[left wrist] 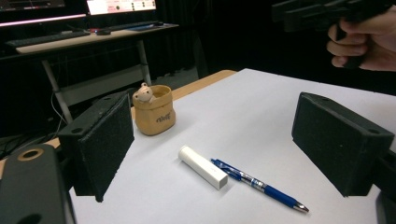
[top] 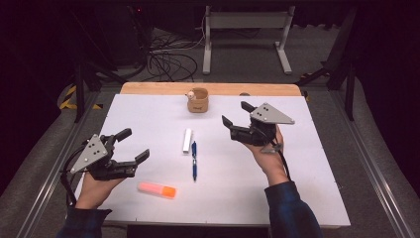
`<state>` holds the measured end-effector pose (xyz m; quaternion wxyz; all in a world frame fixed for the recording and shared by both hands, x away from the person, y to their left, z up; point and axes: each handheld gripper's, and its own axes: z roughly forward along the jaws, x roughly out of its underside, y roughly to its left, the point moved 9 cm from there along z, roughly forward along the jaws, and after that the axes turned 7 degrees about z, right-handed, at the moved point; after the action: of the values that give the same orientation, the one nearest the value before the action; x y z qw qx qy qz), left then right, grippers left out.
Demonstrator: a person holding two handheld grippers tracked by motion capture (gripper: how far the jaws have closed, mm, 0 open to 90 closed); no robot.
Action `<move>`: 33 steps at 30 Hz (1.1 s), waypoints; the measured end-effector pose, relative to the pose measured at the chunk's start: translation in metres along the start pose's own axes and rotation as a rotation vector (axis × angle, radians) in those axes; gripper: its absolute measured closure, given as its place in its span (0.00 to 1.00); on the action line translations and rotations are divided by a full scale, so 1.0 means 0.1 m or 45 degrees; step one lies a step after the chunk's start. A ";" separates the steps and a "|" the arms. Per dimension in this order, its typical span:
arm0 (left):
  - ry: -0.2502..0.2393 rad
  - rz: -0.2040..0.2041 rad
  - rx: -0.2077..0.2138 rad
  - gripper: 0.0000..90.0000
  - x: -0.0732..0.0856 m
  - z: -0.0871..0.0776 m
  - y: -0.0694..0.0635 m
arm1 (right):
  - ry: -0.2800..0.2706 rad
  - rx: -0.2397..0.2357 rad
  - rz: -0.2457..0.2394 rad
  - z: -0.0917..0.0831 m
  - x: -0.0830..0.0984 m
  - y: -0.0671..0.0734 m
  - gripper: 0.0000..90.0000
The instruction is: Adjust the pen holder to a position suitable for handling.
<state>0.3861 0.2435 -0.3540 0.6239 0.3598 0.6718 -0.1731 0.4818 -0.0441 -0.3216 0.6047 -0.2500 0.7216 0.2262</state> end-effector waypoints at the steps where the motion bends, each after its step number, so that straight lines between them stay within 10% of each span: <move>1: 0.000 0.001 -0.002 0.15 0.00 0.00 0.00 | 0.008 0.003 0.007 0.04 -0.01 -0.01 0.27; 33: -0.012 -0.027 -0.018 0.15 0.00 -0.03 0.09 | 0.139 0.045 -0.128 1.47 -0.01 0.11 0.33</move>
<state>0.3900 0.2513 -0.3519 0.6278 0.3474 0.6738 -0.1765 0.5872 0.0570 -0.3444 0.5793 -0.2873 0.7439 0.1688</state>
